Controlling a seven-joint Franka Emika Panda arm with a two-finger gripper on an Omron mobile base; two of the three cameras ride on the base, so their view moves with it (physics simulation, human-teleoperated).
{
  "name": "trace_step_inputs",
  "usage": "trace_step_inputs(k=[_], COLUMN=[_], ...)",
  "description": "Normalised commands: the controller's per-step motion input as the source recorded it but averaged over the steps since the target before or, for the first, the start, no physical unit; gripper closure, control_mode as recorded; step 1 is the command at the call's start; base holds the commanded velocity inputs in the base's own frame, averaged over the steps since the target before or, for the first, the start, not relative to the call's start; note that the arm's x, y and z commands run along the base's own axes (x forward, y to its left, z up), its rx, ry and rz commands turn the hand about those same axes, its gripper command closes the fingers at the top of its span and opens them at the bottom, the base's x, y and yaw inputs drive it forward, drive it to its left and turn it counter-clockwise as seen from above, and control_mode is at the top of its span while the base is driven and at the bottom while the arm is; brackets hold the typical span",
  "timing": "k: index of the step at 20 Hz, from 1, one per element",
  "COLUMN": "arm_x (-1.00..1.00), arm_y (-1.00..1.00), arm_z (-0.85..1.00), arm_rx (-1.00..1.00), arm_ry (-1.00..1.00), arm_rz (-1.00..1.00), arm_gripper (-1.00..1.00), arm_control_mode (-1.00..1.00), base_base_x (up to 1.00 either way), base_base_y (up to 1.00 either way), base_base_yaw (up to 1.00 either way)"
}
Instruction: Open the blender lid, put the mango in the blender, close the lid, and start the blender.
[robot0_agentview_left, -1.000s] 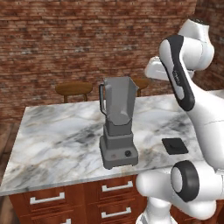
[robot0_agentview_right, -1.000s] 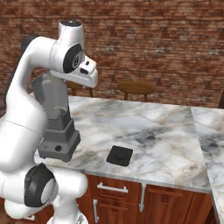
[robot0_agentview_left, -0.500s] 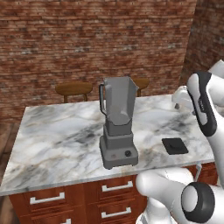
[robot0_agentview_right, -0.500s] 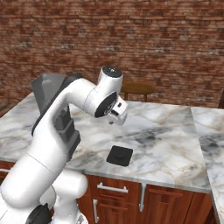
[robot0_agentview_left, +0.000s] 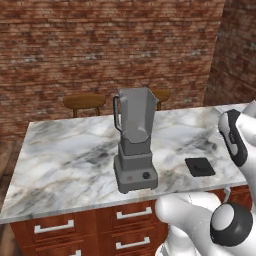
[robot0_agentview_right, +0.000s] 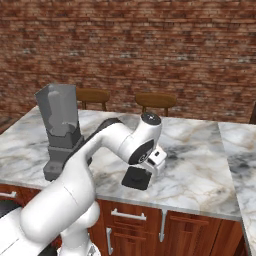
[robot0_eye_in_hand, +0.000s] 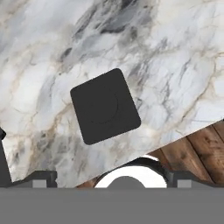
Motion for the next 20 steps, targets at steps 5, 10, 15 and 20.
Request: trace_step_inputs(k=[5, 10, 15, 20], arm_x=[0.23, 0.31, 0.31, 0.25], arm_y=[-0.04, 0.02, 0.11, 0.20], arm_z=[-0.65, -0.38, -0.30, -0.28], arm_rx=[-0.01, -0.01, 0.00, 0.00], arm_ry=[0.17, 0.12, 0.00, 0.00], arm_rz=[-0.02, 0.00, 0.08, 0.15], arm_gripper=[-1.00, -1.00, -1.00, -1.00], arm_control_mode=[-1.00, -1.00, -1.00, -1.00], base_base_x=[0.00, 0.00, 0.00, 0.00], base_base_y=[0.00, 0.00, 0.00, 0.00], base_base_yaw=[0.00, 0.00, 0.00, 0.00])
